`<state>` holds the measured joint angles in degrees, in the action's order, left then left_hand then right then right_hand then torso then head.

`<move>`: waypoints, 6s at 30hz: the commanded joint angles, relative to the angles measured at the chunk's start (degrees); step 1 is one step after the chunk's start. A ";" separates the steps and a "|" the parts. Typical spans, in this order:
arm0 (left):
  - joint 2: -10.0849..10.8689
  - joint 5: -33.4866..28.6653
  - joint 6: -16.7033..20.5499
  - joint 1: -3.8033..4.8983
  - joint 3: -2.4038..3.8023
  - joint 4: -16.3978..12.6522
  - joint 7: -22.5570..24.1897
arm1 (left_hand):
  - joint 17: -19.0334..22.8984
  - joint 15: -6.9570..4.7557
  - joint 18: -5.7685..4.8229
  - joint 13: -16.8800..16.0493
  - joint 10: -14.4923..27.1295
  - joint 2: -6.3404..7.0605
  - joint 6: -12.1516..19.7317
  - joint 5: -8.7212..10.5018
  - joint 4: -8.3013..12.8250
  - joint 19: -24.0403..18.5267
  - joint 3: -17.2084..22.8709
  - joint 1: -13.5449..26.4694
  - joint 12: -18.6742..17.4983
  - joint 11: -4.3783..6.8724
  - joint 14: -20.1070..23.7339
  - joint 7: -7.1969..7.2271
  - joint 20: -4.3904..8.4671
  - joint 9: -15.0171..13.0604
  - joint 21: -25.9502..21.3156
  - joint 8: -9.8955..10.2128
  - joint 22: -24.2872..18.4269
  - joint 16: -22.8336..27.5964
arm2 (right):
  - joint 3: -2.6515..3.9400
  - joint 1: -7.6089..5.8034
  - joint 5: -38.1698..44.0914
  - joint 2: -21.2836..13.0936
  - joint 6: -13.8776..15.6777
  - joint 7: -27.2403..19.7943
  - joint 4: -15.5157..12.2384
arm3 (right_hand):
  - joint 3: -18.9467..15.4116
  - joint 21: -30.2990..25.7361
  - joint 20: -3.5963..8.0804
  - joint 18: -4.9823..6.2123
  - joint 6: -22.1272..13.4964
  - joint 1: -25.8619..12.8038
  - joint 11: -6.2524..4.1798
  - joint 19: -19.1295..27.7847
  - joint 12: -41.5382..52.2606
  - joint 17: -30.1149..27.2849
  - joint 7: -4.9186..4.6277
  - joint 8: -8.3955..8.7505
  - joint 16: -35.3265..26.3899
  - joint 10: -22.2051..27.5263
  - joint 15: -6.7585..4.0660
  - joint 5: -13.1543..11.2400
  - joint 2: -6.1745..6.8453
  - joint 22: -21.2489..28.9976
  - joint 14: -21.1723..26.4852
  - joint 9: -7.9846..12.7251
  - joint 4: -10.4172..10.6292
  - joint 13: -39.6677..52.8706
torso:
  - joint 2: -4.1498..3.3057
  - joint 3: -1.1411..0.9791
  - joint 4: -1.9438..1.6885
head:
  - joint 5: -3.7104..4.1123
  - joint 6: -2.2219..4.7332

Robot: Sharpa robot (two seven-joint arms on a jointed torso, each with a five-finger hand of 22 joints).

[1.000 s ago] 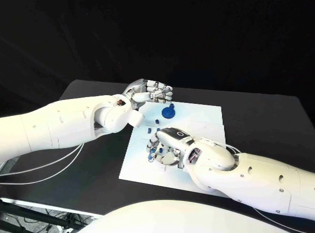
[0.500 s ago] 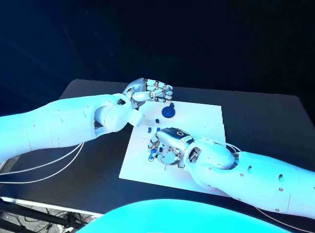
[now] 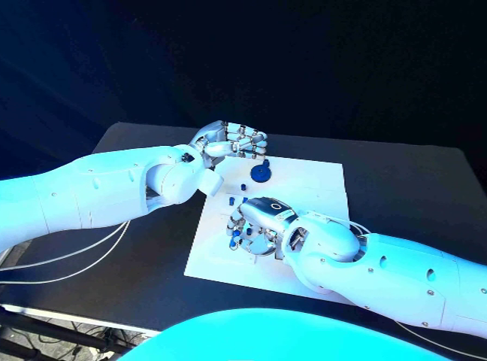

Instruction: Assemble the parts on the task board

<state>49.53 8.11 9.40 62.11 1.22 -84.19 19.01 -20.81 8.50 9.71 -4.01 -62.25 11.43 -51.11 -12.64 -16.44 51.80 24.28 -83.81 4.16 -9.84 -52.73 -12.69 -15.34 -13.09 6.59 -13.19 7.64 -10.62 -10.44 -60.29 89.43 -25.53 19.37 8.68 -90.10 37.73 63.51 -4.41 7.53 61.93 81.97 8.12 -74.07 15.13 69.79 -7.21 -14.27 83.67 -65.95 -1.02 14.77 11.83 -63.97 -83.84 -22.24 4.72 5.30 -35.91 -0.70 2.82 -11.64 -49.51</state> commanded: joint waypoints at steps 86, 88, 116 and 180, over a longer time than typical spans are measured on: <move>0.07 -0.06 -1.31 0.00 0.00 0.08 0.06 | -0.03 -0.12 0.82 -0.02 0.08 -0.41 -0.08 -0.32 0.09 0.63 0.29 0.58 -0.12 -0.10 -0.44 -0.12 -0.05 0.15 -0.74 0.35 -0.41 0.71 | -0.94 -0.37 7.25 0.93 -3.46 3.84 -2.15 | -1.02 -2.24 -1.19 -0.41 -4.61 -5.17 -3.52 1.48 -2.58 1.04 -1.51 1.61 0.38 -1.19 0.99 -0.08 0.91 0.95 -2.45 0.23 -3.89 0.02 | 0.06 0.08 0.02 | -0.57 -0.01; 0.09 -0.06 -1.32 0.00 0.00 0.07 0.05 | -0.03 -0.12 0.82 -0.02 0.08 -0.41 -0.08 -0.32 0.09 0.63 0.29 0.58 -0.12 -0.10 -0.44 -0.12 -0.05 0.15 -0.74 0.35 -0.41 0.71 | -0.97 -0.39 7.16 0.99 -3.36 3.75 -2.21 | -1.38 -2.63 -1.47 -0.36 -5.32 -5.61 -3.13 1.58 -3.18 1.14 -1.70 2.07 0.43 0.24 1.31 -0.06 1.27 1.19 -2.43 0.42 -3.96 -0.25 | 0.05 0.07 0.03 | -0.58 -0.01; 0.28 -0.06 -1.46 0.00 -0.01 0.07 -0.11 | -0.05 -0.13 0.81 -0.03 0.07 -0.43 -0.11 -0.31 0.09 0.68 0.29 0.69 -0.11 -0.07 -0.49 -0.08 -0.07 0.18 -0.89 0.37 -0.54 0.83 | -1.03 -0.47 6.31 -2.24 2.53 3.41 -4.31 | -7.51 -13.23 -3.34 1.53 -9.40 -5.51 -0.97 6.39 -1.82 -5.95 -2.58 4.96 -2.61 15.53 3.15 0.13 2.07 9.37 0.00 1.74 -5.03 -0.90 | 0.05 0.03 0.05 | -0.42 0.05; 1.12 -0.89 -2.08 -0.53 -0.86 0.01 0.33 | -0.07 -0.07 0.79 -0.01 0.29 -0.08 0.03 -0.30 0.08 0.72 -0.09 1.20 -0.16 -0.12 -0.49 -0.09 -0.15 0.34 -1.37 0.53 -0.96 1.25 | -0.86 -0.46 -18.18 -29.74 3.61 20.36 -15.77 | -41.12 4.58 0.61 -2.70 -9.95 -11.62 -6.69 -6.98 73.20 16.46 1.39 -11.73 5.45 -22.42 -1.32 0.45 -4.48 -9.04 -5.42 -6.27 12.08 82.19 | 1.68 0.46 0.84 | 8.73 -0.03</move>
<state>50.70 7.55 8.38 61.57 0.32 -84.08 18.77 -20.81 8.30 9.72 -4.01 -62.26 11.45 -51.11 -12.64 -16.44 52.21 24.28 -83.19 4.16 -9.83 -52.94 -12.69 -15.34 -12.80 5.44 -12.91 6.75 -9.65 -11.29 -60.85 69.83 -55.38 23.76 28.59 -105.96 -3.06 67.78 -3.70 5.72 51.60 70.36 1.64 -80.74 88.03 74.93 -5.73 -25.73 88.89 -83.84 -2.07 14.98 8.06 -72.96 -84.02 -28.55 16.77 74.95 -34.24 -0.24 3.67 -2.78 -49.55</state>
